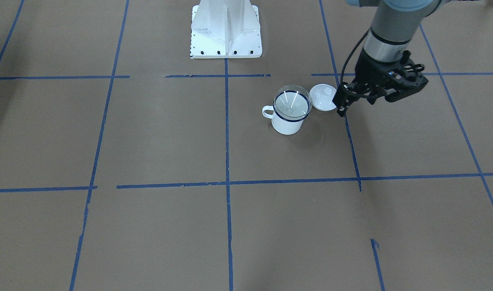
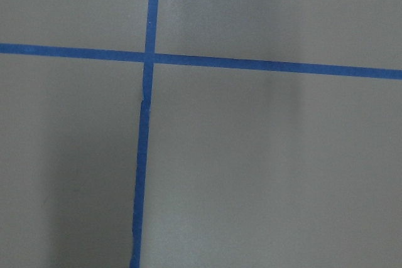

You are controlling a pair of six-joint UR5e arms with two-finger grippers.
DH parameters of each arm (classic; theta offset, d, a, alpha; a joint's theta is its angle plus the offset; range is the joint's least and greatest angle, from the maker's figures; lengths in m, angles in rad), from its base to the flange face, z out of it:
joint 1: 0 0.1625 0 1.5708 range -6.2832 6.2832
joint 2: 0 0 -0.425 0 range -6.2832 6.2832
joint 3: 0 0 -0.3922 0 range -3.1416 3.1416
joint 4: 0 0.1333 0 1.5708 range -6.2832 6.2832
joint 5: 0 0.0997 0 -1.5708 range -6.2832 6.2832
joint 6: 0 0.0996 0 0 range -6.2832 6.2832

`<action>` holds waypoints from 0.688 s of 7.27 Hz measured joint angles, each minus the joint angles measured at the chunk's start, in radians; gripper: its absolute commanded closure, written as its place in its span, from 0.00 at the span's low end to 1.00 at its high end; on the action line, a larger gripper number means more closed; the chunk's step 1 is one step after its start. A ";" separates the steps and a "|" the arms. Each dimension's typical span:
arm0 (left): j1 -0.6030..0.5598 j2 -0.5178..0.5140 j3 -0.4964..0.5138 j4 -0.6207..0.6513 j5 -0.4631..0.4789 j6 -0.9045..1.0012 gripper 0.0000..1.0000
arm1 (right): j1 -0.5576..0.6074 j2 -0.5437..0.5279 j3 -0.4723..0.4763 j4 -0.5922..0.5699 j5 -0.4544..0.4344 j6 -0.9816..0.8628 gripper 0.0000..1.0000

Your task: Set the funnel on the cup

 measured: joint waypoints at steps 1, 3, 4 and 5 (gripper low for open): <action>-0.085 0.085 0.029 -0.073 -0.043 0.139 0.00 | 0.000 0.000 0.000 0.000 0.000 0.000 0.00; -0.280 0.282 0.146 -0.301 -0.125 0.470 0.00 | 0.000 0.000 0.000 0.000 -0.001 0.000 0.00; -0.390 0.362 0.217 -0.369 -0.173 0.694 0.00 | 0.000 0.000 0.000 0.000 0.000 0.000 0.00; -0.495 0.419 0.273 -0.393 -0.205 0.913 0.00 | 0.000 0.000 0.000 0.000 0.000 0.000 0.00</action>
